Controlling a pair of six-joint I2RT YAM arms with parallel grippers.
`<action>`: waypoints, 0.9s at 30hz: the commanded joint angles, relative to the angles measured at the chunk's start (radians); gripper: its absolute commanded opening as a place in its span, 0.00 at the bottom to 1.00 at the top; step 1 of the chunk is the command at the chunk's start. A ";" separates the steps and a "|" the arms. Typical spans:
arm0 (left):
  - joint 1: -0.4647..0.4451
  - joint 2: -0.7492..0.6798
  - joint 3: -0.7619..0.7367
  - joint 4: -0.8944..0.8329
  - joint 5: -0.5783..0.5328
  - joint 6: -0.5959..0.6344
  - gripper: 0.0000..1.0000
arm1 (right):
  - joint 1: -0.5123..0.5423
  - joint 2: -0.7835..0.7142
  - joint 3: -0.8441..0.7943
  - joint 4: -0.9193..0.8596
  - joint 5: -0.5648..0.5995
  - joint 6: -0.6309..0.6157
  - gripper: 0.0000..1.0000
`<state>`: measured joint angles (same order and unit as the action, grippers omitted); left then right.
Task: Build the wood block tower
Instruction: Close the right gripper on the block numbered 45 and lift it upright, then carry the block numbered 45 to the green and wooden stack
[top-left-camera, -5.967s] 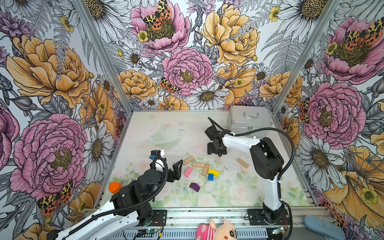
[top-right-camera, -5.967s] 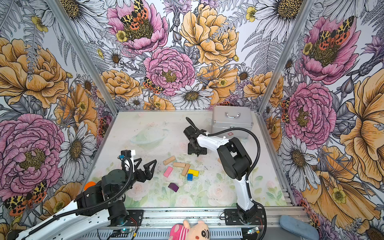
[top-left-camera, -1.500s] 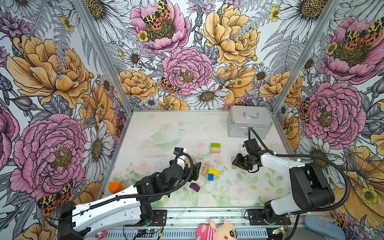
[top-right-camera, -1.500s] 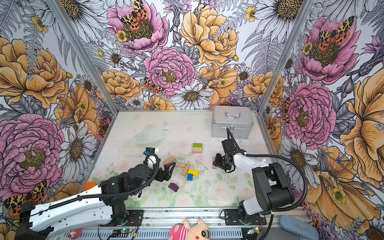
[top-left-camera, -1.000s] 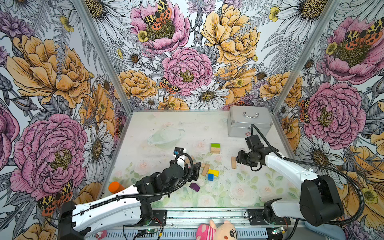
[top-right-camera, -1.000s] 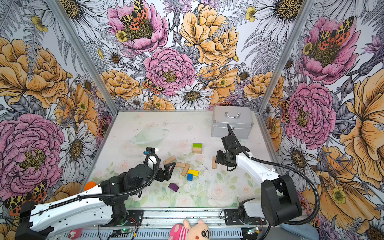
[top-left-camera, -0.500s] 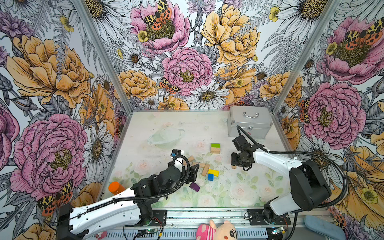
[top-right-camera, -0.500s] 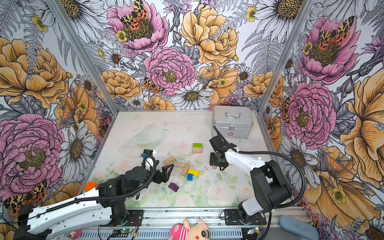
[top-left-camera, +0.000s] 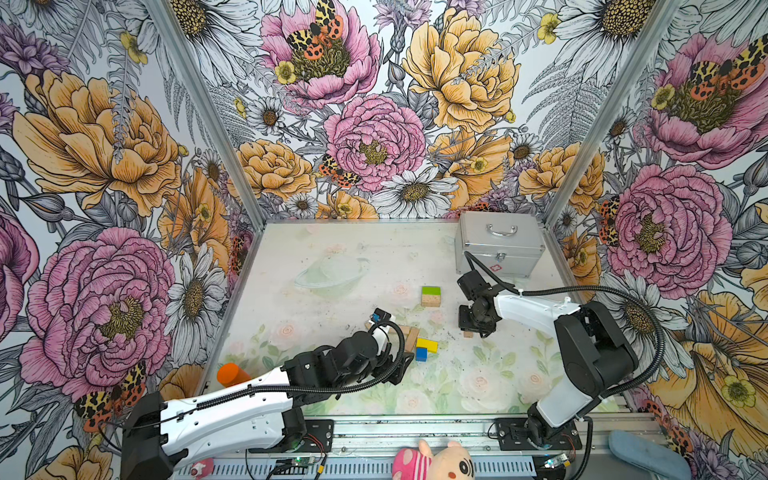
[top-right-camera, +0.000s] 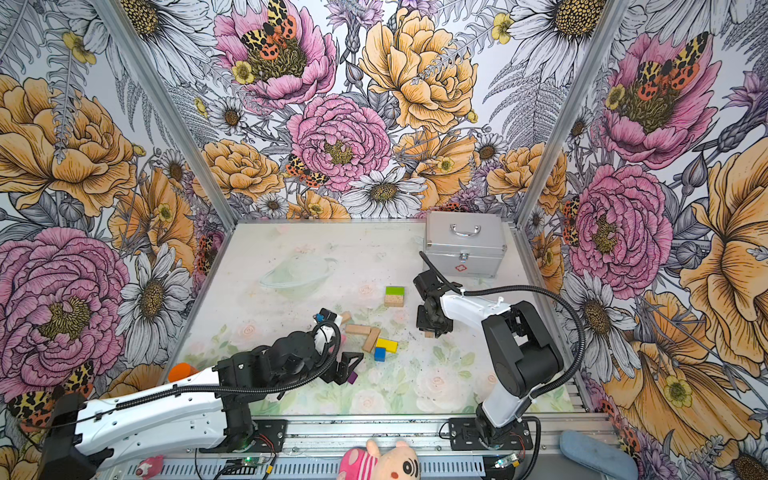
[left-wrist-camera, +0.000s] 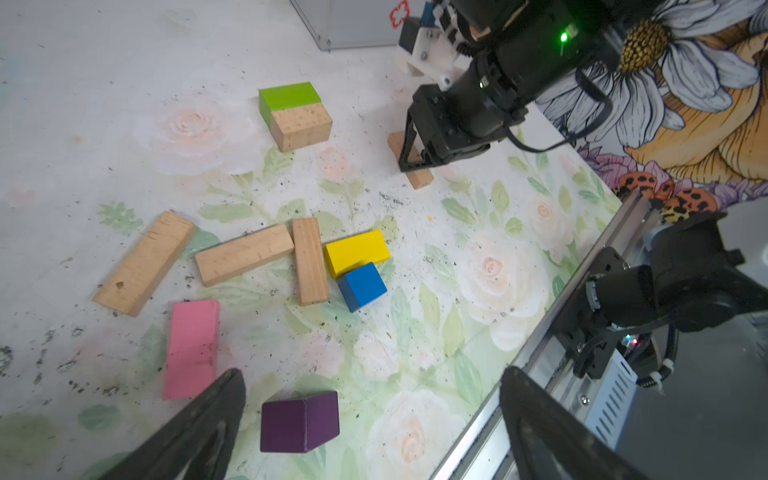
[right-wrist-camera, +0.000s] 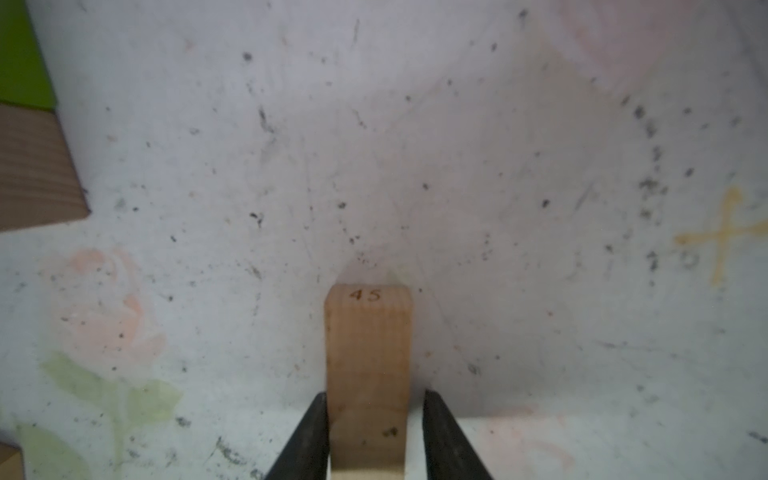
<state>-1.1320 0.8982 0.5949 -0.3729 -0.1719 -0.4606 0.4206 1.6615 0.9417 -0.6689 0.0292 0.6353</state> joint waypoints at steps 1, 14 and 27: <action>-0.006 0.011 0.040 -0.026 0.067 0.051 0.97 | 0.008 0.015 0.027 0.015 0.018 0.001 0.33; 0.046 0.010 0.061 -0.062 0.078 0.101 0.97 | 0.048 0.006 0.189 -0.058 0.000 0.001 0.25; 0.071 0.006 0.034 -0.031 0.063 0.110 0.97 | 0.111 0.213 0.514 -0.124 -0.021 -0.017 0.25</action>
<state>-1.0718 0.9180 0.6304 -0.4221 -0.1143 -0.3668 0.5163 1.8267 1.4067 -0.7612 0.0170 0.6346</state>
